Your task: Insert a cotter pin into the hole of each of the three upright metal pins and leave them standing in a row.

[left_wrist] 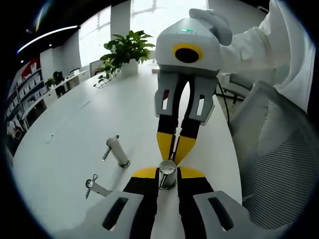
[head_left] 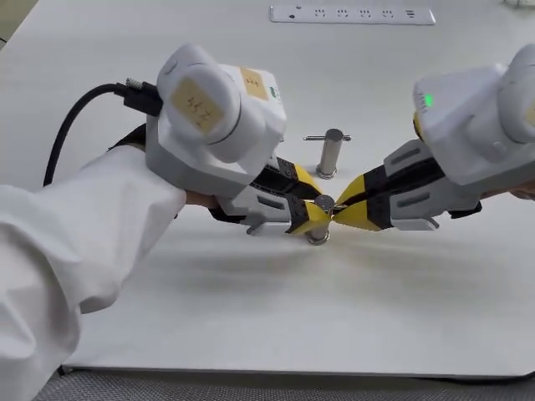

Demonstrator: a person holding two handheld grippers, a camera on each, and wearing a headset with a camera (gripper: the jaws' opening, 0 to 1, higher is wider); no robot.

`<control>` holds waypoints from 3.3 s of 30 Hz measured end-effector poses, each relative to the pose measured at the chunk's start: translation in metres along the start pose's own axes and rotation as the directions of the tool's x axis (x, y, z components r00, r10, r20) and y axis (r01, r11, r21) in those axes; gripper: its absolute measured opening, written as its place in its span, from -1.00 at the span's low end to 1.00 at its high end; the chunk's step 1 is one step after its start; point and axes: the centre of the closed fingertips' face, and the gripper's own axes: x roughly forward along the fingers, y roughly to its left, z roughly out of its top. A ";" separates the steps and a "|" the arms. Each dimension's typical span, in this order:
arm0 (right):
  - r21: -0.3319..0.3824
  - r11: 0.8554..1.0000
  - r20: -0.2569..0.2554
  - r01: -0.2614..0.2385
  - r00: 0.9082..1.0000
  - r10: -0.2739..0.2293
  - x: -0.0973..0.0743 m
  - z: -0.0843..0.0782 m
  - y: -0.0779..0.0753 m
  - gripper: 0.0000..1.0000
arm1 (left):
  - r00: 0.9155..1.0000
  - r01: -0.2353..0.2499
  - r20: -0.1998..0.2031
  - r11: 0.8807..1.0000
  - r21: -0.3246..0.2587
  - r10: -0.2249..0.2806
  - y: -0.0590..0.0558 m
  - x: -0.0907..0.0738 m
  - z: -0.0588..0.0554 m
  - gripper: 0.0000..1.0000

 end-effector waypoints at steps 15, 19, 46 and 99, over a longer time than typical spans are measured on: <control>0.047 0.999 0.046 0.021 0.999 -0.023 -0.003 0.010 -0.001 -0.73 | 1.000 -0.007 0.017 1.000 -0.001 0.007 -0.003 -0.014 -0.003 -0.29; 0.064 0.997 0.047 0.036 0.998 -0.039 0.000 0.010 -0.002 -0.76 | 0.999 -0.045 0.015 0.998 -0.035 0.046 -0.003 -0.026 -0.011 0.15; 0.113 0.992 0.044 0.051 0.997 -0.057 0.014 0.011 -0.004 -0.83 | 0.988 -0.097 0.091 0.967 -0.235 0.121 -0.037 -0.072 -0.044 0.98; 0.090 0.993 0.083 0.075 0.993 -0.083 -0.050 -0.060 -0.089 -0.84 | 0.988 -0.143 0.004 0.945 -0.295 0.151 -0.040 -0.069 -0.057 0.98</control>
